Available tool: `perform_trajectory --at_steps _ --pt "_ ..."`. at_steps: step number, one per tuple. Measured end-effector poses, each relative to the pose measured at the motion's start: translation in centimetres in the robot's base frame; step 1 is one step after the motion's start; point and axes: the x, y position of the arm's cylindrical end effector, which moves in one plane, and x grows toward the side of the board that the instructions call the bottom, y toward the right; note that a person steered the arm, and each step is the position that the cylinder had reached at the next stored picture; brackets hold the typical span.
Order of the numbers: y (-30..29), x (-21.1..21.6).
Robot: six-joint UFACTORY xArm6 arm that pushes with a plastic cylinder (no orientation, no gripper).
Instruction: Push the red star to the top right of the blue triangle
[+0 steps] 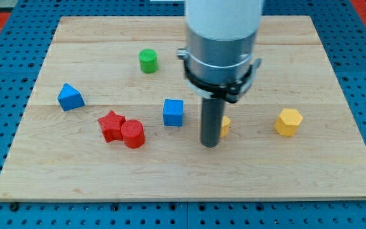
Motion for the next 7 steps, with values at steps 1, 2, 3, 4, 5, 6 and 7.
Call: perform_trajectory --at_steps 1,2,3,4,5,6,7 --pt "0.2 1.2" --pt "-5.9 3.5" --pt "-13.0 1.2" --pt "-18.6 1.2" --pt "-19.5 -0.4" --pt "-19.6 -1.4" --pt "-19.3 -2.3"
